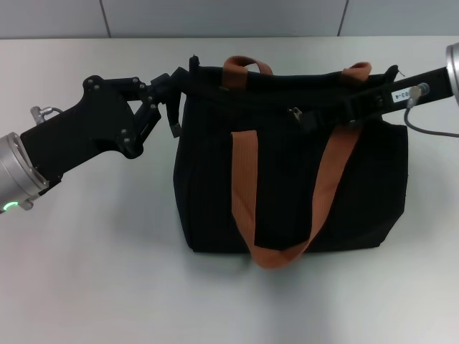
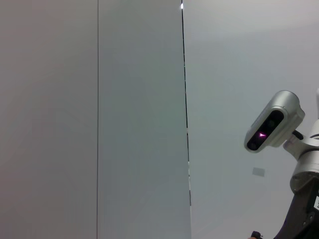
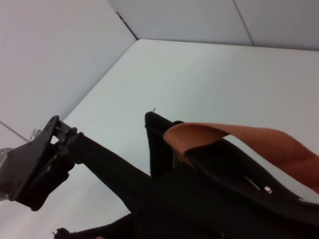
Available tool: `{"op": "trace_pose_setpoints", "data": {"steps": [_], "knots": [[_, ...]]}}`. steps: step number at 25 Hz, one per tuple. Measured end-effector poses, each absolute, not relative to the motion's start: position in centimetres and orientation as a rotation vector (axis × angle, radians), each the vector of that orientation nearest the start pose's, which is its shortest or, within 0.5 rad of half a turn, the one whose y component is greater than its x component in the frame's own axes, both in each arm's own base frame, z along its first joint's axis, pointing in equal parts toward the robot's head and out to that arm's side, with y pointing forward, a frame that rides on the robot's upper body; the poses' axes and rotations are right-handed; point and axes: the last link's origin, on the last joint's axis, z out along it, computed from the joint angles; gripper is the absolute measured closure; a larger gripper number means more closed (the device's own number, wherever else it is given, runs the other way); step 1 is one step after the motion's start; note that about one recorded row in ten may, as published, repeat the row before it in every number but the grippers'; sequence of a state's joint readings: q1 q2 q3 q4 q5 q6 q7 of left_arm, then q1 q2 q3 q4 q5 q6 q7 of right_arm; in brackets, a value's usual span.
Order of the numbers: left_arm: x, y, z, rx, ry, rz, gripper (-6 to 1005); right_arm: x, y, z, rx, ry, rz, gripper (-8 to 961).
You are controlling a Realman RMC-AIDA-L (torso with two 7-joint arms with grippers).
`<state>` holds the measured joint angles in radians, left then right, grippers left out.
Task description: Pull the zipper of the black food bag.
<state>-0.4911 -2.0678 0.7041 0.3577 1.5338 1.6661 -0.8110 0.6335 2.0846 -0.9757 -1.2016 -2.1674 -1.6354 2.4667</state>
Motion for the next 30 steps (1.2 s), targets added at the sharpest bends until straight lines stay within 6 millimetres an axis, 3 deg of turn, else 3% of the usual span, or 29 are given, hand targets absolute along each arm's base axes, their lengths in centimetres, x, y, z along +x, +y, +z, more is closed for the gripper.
{"op": "trace_pose_setpoints", "data": {"steps": [30], "knots": [[-25.1,31.3,0.2,-2.358,-0.169,-1.155,982,17.6,35.3,6.6,-2.542,1.27,0.246,956]]}}
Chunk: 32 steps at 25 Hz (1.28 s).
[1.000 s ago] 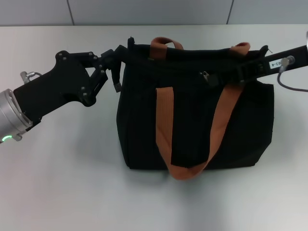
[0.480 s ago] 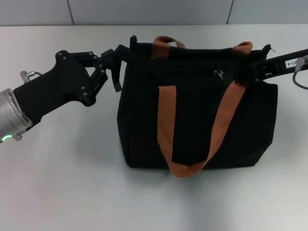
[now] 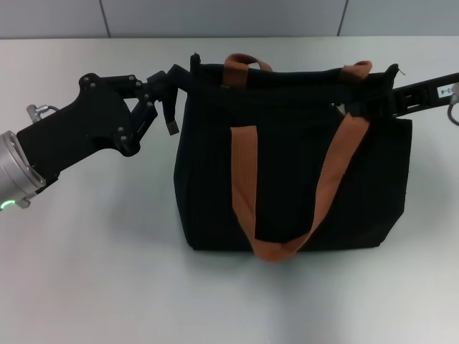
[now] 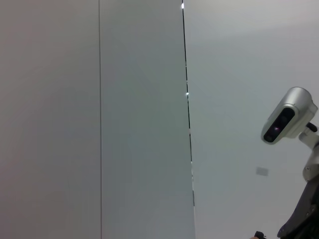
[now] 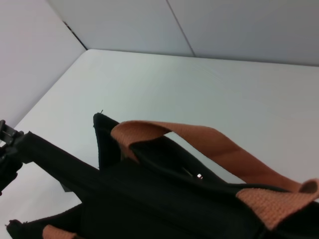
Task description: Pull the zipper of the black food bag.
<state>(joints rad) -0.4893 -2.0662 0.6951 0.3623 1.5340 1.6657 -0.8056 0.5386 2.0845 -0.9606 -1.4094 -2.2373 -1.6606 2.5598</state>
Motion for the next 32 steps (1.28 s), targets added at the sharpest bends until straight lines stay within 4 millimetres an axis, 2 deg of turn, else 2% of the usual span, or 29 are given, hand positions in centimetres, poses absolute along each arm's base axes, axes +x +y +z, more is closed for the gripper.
{"op": "trace_pose_setpoints", "data": {"steps": [11,20,32], "knots": [[-25.1,31.3,0.2,-2.356,-0.172,-1.157,983,17.7,34.7,8.1,-2.498,1.252,0.264,956],[-25.2,31.2,0.2,-2.357,-0.175,-1.16,983,18.0,34.4,8.2,-2.494,1.271,0.278,954],[-25.2,31.0,0.2,-2.364,-0.18,-1.163,983,18.1,34.1,8.6,-2.527,1.259,0.42,953]]}}
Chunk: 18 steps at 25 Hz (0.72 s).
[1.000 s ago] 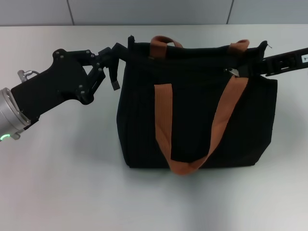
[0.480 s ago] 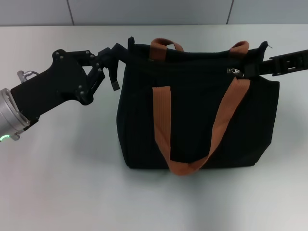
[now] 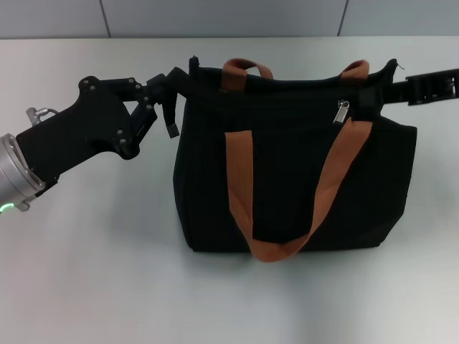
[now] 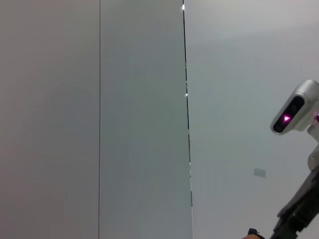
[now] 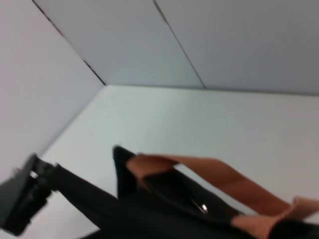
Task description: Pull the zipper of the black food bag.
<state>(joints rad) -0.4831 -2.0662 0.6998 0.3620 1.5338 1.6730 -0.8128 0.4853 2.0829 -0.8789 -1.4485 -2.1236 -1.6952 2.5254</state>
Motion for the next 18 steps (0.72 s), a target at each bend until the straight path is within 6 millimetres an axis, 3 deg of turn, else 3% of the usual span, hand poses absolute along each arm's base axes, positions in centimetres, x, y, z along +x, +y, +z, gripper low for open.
{"op": "trace_pose_setpoints", "data": {"steps": [5,11,13,18], "knots": [[-25.2,31.0,0.2,-2.366,-0.179,-1.165,983,18.1,33.9,9.5,-2.538,1.203,0.544,861],[-25.2,30.9,0.1,-2.366,-0.185,-1.168,982,18.3,33.3,10.8,-2.551,1.093,0.692,682],[-25.3,30.9,0.1,-2.365,-0.188,-1.168,982,18.6,32.9,11.0,-2.568,1.04,0.777,451],[-25.5,30.6,0.0,-2.366,-0.201,-1.163,982,19.9,31.0,10.9,-2.671,0.805,0.994,339]]}}
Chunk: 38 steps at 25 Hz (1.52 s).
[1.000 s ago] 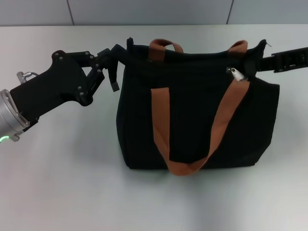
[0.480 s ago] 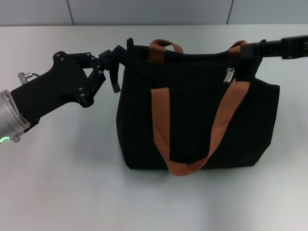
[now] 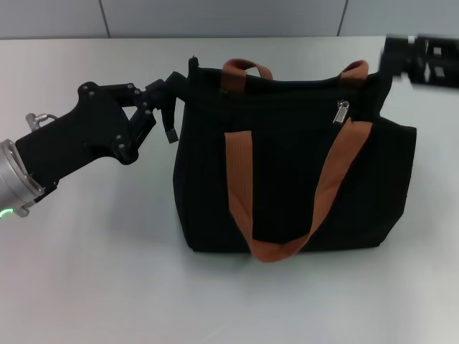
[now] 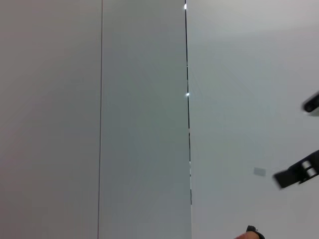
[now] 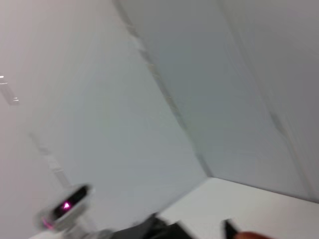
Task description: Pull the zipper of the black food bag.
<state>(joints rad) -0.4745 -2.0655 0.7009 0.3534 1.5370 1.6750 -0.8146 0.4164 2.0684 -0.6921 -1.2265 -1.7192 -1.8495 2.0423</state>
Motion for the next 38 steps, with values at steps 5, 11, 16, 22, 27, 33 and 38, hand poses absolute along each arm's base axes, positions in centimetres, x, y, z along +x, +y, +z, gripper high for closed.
{"op": "trace_pose_setpoints", "data": {"steps": [5,11,16,22,27,33,38], "knots": [[-26.1,30.1,-0.1,-2.372,-0.245,-1.162,983,21.6,28.6,9.1,-2.82,0.532,1.094,309],[-26.5,29.9,0.0,-2.373,-0.288,-1.163,983,24.2,25.7,6.4,-2.892,0.295,1.076,296],[-26.7,29.9,0.1,-2.374,-0.319,-1.157,983,26.1,24.3,3.9,-2.945,0.329,1.039,286],[-27.7,29.3,0.7,-2.391,-0.421,-1.159,957,26.9,24.2,2.9,-2.967,0.351,1.001,274],[-27.8,28.8,1.7,-2.452,-0.445,-1.174,894,27.4,24.2,2.1,-2.979,0.37,0.935,263],[-27.4,27.8,3.8,-2.554,-0.446,-1.256,659,27.5,24.0,1.2,-2.966,0.347,0.963,251],[-26.4,26.1,3.9,-2.662,-0.356,-1.342,485,27.6,24.0,0.4,-2.945,0.308,0.961,241]]}}
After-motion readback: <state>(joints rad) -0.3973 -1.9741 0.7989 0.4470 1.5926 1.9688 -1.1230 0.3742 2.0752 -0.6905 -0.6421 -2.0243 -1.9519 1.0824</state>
